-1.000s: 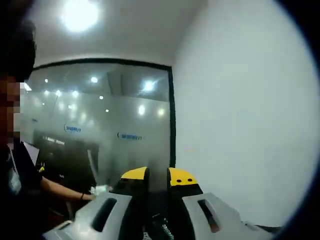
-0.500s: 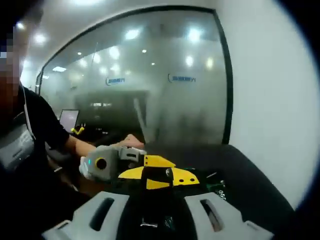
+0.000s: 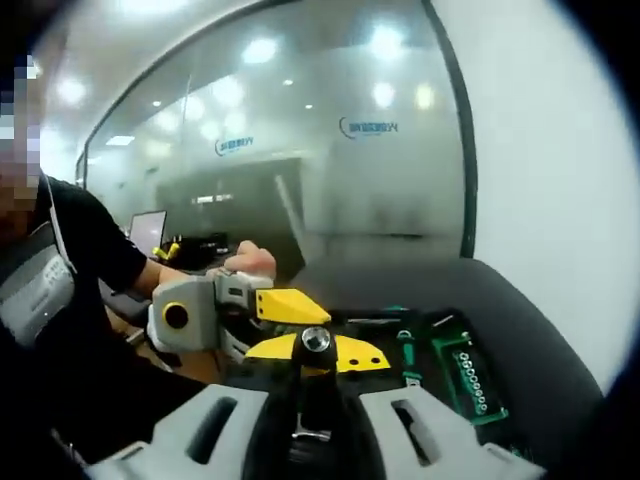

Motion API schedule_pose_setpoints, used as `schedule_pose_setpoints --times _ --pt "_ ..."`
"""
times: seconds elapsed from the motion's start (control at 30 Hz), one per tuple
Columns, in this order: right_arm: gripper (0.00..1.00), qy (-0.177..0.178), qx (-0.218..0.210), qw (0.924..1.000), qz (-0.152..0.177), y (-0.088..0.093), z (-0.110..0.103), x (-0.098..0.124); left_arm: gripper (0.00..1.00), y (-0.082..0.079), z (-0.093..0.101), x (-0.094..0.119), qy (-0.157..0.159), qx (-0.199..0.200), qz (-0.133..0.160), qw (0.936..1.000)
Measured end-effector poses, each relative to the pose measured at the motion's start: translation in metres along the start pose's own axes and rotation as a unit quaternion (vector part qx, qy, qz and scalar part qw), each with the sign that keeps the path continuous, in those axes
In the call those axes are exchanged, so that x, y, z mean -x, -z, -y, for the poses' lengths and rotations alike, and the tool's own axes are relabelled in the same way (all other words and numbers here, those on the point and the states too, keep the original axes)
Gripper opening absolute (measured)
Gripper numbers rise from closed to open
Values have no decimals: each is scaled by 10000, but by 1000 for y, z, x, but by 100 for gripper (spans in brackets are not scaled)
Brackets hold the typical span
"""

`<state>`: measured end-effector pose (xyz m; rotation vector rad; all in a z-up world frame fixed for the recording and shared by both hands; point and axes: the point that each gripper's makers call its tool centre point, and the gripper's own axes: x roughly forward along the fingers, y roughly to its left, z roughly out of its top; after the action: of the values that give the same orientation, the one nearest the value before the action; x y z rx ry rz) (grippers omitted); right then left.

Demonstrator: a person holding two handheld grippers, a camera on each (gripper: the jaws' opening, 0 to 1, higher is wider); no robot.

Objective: Pick up the tools and put them into their designated positions in the toolbox.

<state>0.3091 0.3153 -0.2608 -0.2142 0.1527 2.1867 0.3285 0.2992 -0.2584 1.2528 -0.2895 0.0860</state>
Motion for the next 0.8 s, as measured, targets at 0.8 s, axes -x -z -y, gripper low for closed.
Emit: schedule_pose_setpoints --times 0.8 --pt "9 2097 127 9776 116 -21 106 39 14 323 -37 168 -1737 4485 -2966 8250"
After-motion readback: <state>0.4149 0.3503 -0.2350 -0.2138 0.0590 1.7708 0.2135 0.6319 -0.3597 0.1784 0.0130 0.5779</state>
